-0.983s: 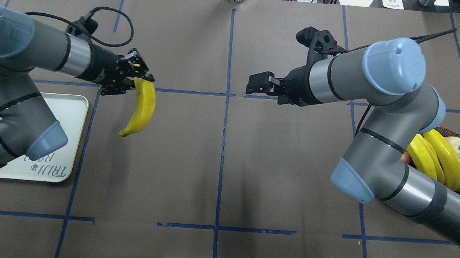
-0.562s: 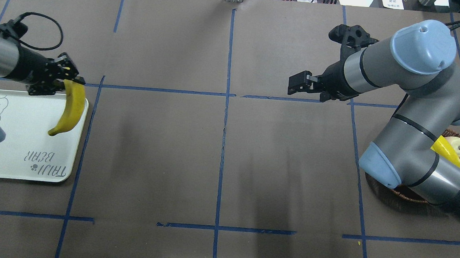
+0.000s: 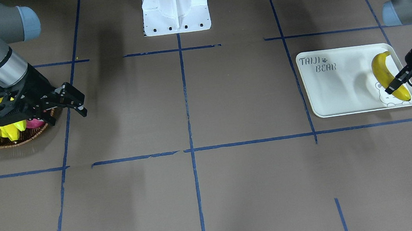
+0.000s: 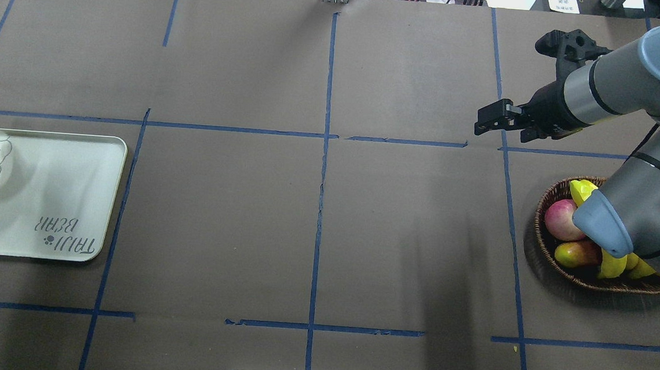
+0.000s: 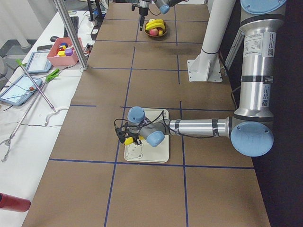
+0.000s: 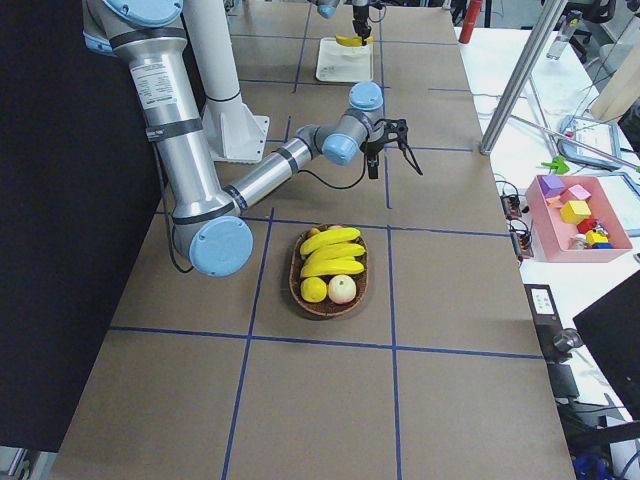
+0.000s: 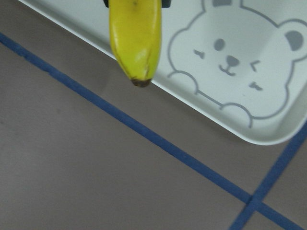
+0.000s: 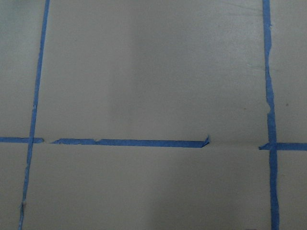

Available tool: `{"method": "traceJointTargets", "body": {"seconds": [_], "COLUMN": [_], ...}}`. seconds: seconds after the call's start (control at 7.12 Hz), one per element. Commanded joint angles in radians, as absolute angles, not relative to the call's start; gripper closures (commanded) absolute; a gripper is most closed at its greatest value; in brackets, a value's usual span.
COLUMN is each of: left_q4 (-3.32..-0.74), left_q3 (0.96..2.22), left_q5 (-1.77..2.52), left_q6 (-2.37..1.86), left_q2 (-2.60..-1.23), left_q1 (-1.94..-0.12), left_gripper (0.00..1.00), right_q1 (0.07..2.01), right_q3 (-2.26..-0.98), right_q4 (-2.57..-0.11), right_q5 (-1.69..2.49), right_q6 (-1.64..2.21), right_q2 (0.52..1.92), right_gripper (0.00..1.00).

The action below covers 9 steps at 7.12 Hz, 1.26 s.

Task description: Transfer all bananas from basket to plate

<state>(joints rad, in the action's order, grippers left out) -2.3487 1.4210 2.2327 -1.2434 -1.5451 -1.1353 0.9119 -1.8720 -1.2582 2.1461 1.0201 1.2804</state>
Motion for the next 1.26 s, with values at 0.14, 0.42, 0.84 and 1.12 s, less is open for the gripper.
{"method": "traceJointTargets", "body": {"seconds": [0.14,0.42,0.84,1.12], "left_q4": [-2.437,-2.441,-2.454,-2.454], "left_q3": [1.37,1.379,1.426,1.454], "left_q5": [2.233,2.32,2.441,2.434], "left_q6": [-1.178,-1.074,-1.085,-1.083], "left_q2": [-1.503,-1.512,-1.558,-1.563], "left_q1": [-1.147,-1.169,-1.226,-1.226], "left_gripper": [0.33,0.0,0.0,0.0], "right_q1": [0.917,0.923,0.927,0.917], "right_q3": [-1.878,-1.919,-2.07,-2.069], "right_q4": [-1.266,-1.266,-1.2,-0.931], "right_q5": [2.149,2.145,2.01,2.002], "right_q6": [1.017,0.991,0.713,0.712], "right_q2": [1.29,1.357,1.675,1.872], "right_gripper": [0.0,0.0,0.0,0.01]}}
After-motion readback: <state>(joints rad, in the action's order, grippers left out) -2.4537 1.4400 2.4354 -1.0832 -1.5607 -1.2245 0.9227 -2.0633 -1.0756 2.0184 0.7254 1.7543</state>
